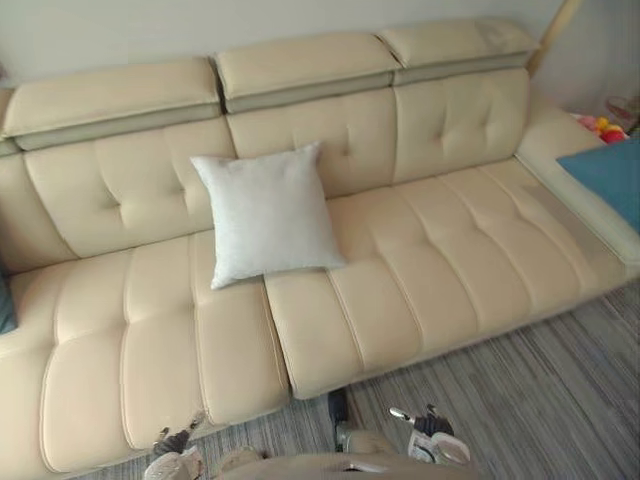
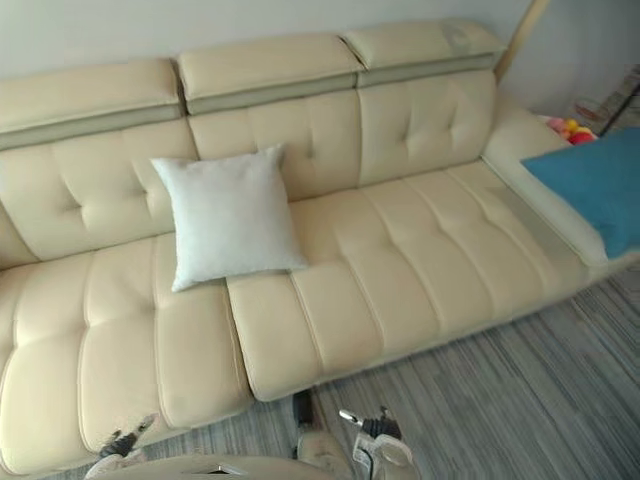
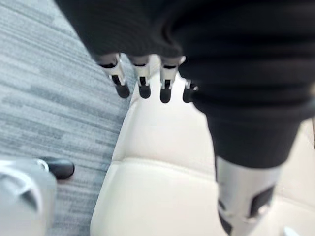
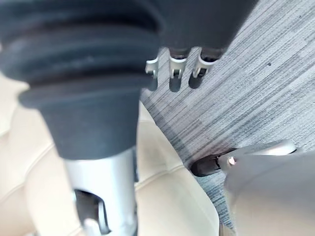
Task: Pick up cushions and gather them together orderly.
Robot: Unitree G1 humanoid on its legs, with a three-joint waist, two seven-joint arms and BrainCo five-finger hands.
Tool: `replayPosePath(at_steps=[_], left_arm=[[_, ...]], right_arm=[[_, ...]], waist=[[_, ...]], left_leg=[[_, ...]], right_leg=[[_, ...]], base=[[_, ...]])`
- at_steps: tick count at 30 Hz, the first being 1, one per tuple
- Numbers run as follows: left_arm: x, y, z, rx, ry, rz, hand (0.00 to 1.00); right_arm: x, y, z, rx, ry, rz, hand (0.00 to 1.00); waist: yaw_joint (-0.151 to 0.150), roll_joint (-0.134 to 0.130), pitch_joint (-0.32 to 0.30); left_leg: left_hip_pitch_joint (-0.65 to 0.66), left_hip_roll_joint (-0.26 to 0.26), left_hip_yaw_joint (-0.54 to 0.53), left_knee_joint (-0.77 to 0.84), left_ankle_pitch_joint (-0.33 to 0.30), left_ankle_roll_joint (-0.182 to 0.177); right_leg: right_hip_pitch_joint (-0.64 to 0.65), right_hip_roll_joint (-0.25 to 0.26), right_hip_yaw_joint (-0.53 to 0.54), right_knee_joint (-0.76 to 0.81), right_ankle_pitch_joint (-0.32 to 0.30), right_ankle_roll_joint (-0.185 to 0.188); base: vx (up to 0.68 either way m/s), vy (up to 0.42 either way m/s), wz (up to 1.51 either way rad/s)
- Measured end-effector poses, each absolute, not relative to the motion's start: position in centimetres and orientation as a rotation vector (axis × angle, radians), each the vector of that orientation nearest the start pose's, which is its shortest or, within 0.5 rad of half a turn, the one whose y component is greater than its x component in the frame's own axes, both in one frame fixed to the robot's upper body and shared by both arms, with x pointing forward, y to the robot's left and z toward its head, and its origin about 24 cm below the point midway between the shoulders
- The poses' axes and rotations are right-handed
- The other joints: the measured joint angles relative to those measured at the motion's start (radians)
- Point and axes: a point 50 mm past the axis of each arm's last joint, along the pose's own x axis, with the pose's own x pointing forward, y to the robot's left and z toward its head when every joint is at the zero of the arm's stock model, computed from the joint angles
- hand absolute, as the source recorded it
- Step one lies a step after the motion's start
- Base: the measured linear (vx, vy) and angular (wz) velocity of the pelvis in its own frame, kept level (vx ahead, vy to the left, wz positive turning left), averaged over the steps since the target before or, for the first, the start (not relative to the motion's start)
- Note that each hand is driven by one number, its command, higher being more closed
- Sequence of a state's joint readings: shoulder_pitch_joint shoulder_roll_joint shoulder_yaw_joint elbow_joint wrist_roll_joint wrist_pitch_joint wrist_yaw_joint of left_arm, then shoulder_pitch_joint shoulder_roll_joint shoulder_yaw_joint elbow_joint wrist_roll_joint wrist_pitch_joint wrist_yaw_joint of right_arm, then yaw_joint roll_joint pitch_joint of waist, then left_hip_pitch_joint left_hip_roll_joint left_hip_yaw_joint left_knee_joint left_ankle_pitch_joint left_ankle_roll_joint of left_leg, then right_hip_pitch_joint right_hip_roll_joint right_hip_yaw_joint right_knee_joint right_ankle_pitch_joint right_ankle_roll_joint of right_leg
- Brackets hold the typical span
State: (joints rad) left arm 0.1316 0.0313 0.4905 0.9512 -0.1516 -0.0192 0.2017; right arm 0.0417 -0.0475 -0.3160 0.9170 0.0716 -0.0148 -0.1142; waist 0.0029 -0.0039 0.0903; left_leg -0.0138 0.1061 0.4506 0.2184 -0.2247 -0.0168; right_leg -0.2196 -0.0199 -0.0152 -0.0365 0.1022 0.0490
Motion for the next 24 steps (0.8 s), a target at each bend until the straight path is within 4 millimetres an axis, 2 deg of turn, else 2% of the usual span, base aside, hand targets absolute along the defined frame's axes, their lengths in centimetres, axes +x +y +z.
replayPosePath(at_steps=[1, 2, 3, 4, 5, 6, 7, 8, 9, 10, 12, 14, 17, 19, 21, 23, 24], left_arm=[[7.2, 24.4, -15.2, -0.214, 1.019, 0.798, 0.0], [6.5, 24.9, -15.1, -0.227, 1.02, 0.842, 0.0], [6.2, 25.2, -15.1, -0.228, 1.019, 0.857, 0.0], [5.9, 26.2, -14.7, -0.224, 0.998, 0.889, 0.0], [5.8, 26.4, -14.7, -0.236, 1.001, 0.902, 0.0], [6.0, 26.2, -14.8, -0.239, 1.005, 0.894, 0.0], [6.6, 25.5, -14.9, -0.257, 1.005, 0.873, 0.0], [6.8, 25.0, -15.0, -0.263, 1.001, 0.861, 0.0], [7.6, 24.9, -14.8, -0.248, 0.987, 0.834, 0.0], [8.6, 24.8, -14.6, -0.226, 0.975, 0.794, 0.0], [9.3, 23.6, -14.8, -0.218, 0.983, 0.733, 0.0], [9.4, 22.1, -15.1, -0.215, 1.002, 0.674, 0.0], [9.4, 20.8, -15.4, -0.205, 1.027, 0.614, 0.0], [10.0, 20.3, -15.3, -0.195, 1.021, 0.584, 0.0], [10.2, 20.1, -15.3, -0.196, 1.017, 0.572, 0.0], [9.7, 20.3, -15.4, -0.192, 1.027, 0.58, 0.0], [9.5, 20.3, -15.4, -0.191, 1.03, 0.582, 0.0]], right_arm=[[13.6, -22.1, -13.9, 0.111, 0.909, -0.465, 0.0], [13.3, -21.9, -14.1, 0.114, 0.918, -0.465, 0.0], [13.0, -21.8, -14.2, 0.116, 0.925, -0.466, 0.0], [12.5, -21.5, -14.4, 0.118, 0.94, -0.459, 0.0], [12.7, -21.2, -14.3, 0.104, 0.933, -0.434, 0.0], [13.2, -21.1, -14.1, 0.101, 0.916, -0.426, 0.0], [14.2, -21.4, -13.7, 0.08, 0.891, -0.41, 0.0], [15.0, -22.0, -13.3, 0.06, 0.866, -0.409, 0.0], [16.4, -21.3, -12.8, 0.06, 0.835, -0.374, 0.0], [17.3, -21.0, -12.4, 0.055, 0.81, -0.355, 0.0], [17.4, -21.0, -12.4, 0.05, 0.807, -0.353, 0.0], [17.1, -21.3, -12.5, 0.037, 0.816, -0.356, 0.0], [16.4, -21.4, -12.7, 0.004, 0.838, -0.351, 0.0], [16.0, -21.8, -12.8, -0.002, 0.848, -0.362, 0.0], [15.5, -22.3, -13.0, 0.003, 0.859, -0.387, 0.0], [14.9, -22.7, -13.1, 0.005, 0.871, -0.406, 0.0], [14.6, -22.8, -13.2, 0.008, 0.88, -0.412, 0.0]], waist=[[0.005, 0.022, 0.021], [0.004, 0.03, 0.024], [0.003, 0.028, 0.023], [0.004, -0.006, 0.004], [0.011, -0.035, -0.003], [0.015, -0.041, 0.0], [0.042, -0.02, -0.023], [0.047, 0.005, -0.021], [0.046, -0.022, -0.004], [0.048, -0.015, 0.021], [0.042, 0.005, 0.045], [0.036, 0.021, 0.059], [0.016, 0.019, 0.066], [0.013, 0.013, 0.066], [0.014, 0.005, 0.071], [0.013, 0.023, 0.06], [0.012, 0.019, 0.057]], left_leg=[[-0.001, 0.031, 0.003, -0.005, 0.012, -0.003], [0.023, 0.036, -0.012, -0.013, 0.027, -0.005], [0.029, 0.032, -0.017, -0.011, 0.029, -0.005], [0.03, 0.01, -0.034, 0.007, 0.029, -0.005], [-0.013, -0.004, -0.074, 0.069, 0.036, 0.009], [-0.051, -0.004, -0.097, 0.085, 0.033, 0.022], [-0.085, -0.024, -0.169, -0.016, 0.065, 0.014], [-0.101, -0.005, -0.172, -0.055, 0.13, 0.006], [-0.119, -0.021, -0.157, -0.043, 0.145, 0.007], [-0.129, -0.01, -0.155, -0.026, 0.146, 0.004], [-0.12, 0.006, -0.176, -0.006, 0.149, -0.003], [-0.095, 0.015, -0.182, -0.005, 0.156, -0.016], [-0.055, 0.007, -0.181, -0.067, 0.195, -0.039], [-0.073, 0.003, -0.195, -0.056, 0.195, -0.04], [-0.068, -0.016, -0.238, 0.003, 0.151, -0.02], [-0.023, -0.032, -0.256, 0.007, 0.074, -0.035], [-0.014, -0.042, -0.254, 0.0, 0.062, -0.043]], right_leg=[[-0.073, -0.016, -0.111, 0.247, -0.08, -0.056], [-0.087, -0.056, -0.177, 0.507, -0.171, -0.045], [-0.07, -0.071, -0.188, 0.56, -0.185, -0.042], [-0.025, -0.099, -0.19, 0.57, -0.226, -0.016], [0.017, -0.087, -0.184, 0.475, -0.226, -0.008], [0.042, -0.087, -0.167, 0.414, -0.207, -0.005], [0.08, -0.06, -0.117, 0.238, -0.149, 0.012], [0.081, -0.04, -0.118, 0.215, -0.155, -0.007], [0.08, -0.07, -0.13, 0.247, -0.217, -0.014], [0.097, -0.061, -0.152, 0.211, -0.204, -0.009], [0.15, -0.041, -0.165, 0.152, -0.152, -0.004], [0.176, -0.031, -0.168, 0.145, -0.146, -0.01], [0.173, -0.033, -0.164, 0.153, -0.142, -0.012], [0.153, -0.036, -0.157, 0.154, -0.143, -0.015], [0.141, -0.043, -0.129, 0.155, -0.136, -0.013], [0.139, -0.028, -0.049, 0.148, -0.13, -0.004], [0.14, -0.025, -0.022, 0.137, -0.123, -0.002]], base=[[-0.03, -0.003, -0.05], [0.06, 0.004, 0.12], [0.09, -0.03, 0.37], [0.05, -0.076, 0.3], [0.01, -0.088, 0.25], [-0.1, -0.05, -0.1], [-0.12, 0.006, -0.36], [-0.13, 0.037, -0.43], [-0.09, -0.025, -0.31], [-0.1, -0.046, -0.1], [-0.2, -0.082, 0.08], [-0.18, -0.062, 0.05], [-0.18, -0.047, -0.08], [-0.13, 0.009, -0.2], [-0.09, 0.082, -0.61], [-0.03, 0.137, -0.87], [-0.05, 0.158, -0.95]])
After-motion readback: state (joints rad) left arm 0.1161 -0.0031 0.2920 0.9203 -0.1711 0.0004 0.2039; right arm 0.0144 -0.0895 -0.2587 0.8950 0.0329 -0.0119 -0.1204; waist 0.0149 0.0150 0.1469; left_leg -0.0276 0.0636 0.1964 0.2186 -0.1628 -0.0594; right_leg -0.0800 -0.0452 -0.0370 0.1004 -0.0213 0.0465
